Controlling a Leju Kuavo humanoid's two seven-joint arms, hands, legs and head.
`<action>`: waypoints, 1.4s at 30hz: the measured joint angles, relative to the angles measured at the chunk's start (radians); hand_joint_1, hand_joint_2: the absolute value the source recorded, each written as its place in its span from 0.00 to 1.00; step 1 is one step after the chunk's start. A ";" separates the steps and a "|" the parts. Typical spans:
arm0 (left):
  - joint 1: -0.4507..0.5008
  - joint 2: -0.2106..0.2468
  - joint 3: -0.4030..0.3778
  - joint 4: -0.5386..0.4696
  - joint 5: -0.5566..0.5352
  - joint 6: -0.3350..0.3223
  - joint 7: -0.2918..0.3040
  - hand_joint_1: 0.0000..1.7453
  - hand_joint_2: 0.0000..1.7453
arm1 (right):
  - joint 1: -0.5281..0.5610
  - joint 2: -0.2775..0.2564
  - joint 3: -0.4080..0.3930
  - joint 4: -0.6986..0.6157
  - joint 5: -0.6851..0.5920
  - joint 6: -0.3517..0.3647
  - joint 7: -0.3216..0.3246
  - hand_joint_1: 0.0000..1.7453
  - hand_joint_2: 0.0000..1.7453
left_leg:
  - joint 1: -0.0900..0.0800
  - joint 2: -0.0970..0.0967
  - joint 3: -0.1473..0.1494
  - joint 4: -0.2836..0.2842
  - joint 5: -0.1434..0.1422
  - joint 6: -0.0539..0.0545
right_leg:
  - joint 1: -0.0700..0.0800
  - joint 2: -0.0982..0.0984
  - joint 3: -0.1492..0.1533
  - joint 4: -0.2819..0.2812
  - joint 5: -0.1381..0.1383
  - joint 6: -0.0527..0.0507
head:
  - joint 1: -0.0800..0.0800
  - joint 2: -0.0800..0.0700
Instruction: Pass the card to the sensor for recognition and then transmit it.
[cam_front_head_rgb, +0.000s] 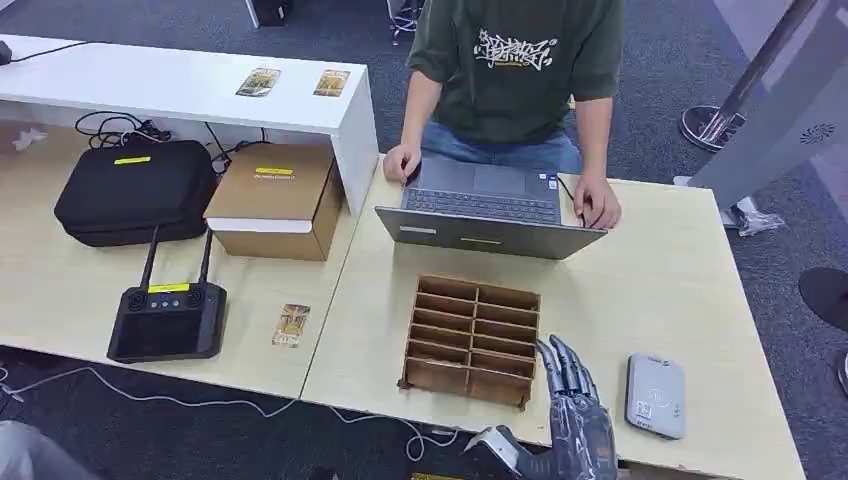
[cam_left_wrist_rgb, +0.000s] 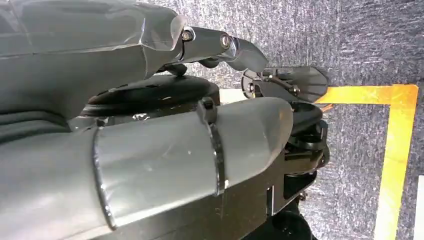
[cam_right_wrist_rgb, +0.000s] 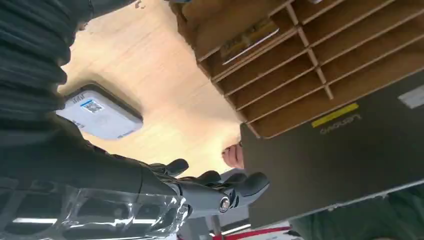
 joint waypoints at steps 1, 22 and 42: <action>0.000 0.000 0.001 0.000 0.002 0.000 -0.001 0.00 0.00 | -0.006 -0.002 0.007 0.008 0.012 0.002 0.000 0.00 1.00 | 0.000 0.000 0.000 0.000 0.000 0.000 | 0.000 0.000 0.000 0.000 0.000 0.000 | 0.000 0.000; 0.002 -0.008 0.029 0.000 0.003 -0.003 -0.039 0.00 0.00 | -0.104 -0.065 0.065 0.166 0.073 -0.050 -0.024 0.00 1.00 | 0.000 0.000 0.000 0.000 0.000 0.000 | 0.000 0.000 0.000 0.000 0.000 0.000 | 0.000 0.000; 0.002 -0.008 0.029 0.000 -0.002 -0.019 -0.051 0.00 0.00 | -0.204 -0.206 0.103 0.253 0.158 -0.049 -0.061 0.00 1.00 | 0.000 0.000 0.000 0.000 0.000 0.000 | 0.000 0.000 0.000 0.000 0.001 0.000 | 0.000 0.000</action>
